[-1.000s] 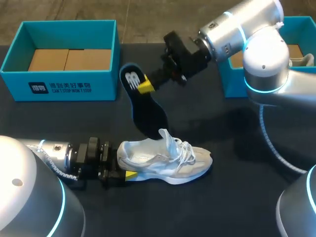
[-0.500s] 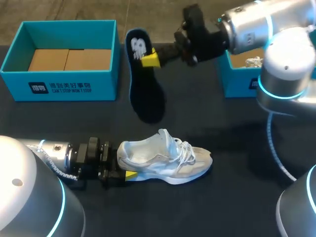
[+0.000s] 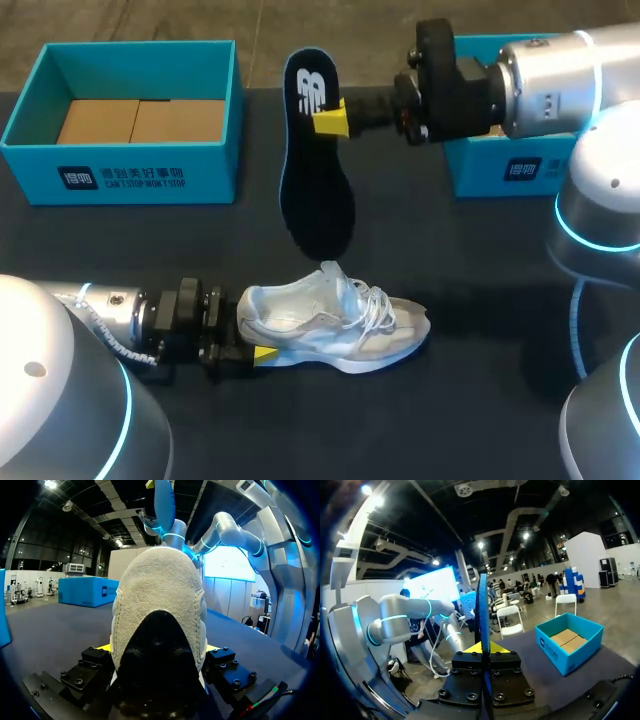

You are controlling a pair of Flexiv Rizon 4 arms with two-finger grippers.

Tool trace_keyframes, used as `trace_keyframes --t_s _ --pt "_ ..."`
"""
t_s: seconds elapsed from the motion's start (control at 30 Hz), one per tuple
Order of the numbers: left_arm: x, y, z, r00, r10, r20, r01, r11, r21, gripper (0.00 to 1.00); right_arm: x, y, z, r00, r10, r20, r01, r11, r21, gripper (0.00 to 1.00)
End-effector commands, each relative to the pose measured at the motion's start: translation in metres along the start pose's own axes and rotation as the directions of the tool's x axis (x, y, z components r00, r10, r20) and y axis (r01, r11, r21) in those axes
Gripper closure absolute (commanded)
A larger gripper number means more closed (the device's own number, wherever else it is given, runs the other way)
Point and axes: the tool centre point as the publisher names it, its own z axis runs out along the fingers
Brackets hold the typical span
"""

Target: Take the shoe out of the shoebox, open the shoe tongue, remove and reinsert the insole, then place the shoe into the shoebox

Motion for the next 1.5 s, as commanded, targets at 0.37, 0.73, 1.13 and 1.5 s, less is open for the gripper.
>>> trace_keyframes --t_s 0.37,0.73,1.13,1.5 --pt "0.0 0.0 0.0 1.0 0.0 0.001 0.0 1.0 0.0 1.0 0.032 0.045 -0.061 0.984 0.102 0.146 -0.104 0.995 0.002 1.0" --pt "0.0 0.0 0.0 1.0 0.0 0.001 0.0 1.0 0.0 1.0 0.042 0.048 -0.085 0.987 0.106 0.118 -0.109 0.994 0.018 1.0" --pt "0.0 0.0 0.0 1.0 0.0 0.001 0.0 1.0 0.0 1.0 0.067 0.053 -0.122 0.965 0.176 0.192 -0.175 0.984 -0.02 1.0" --pt "0.0 0.0 0.0 1.0 0.0 0.001 0.0 1.0 0.0 1.0 0.112 0.047 -0.149 0.963 0.171 0.209 -0.182 0.983 0.031 1.0"
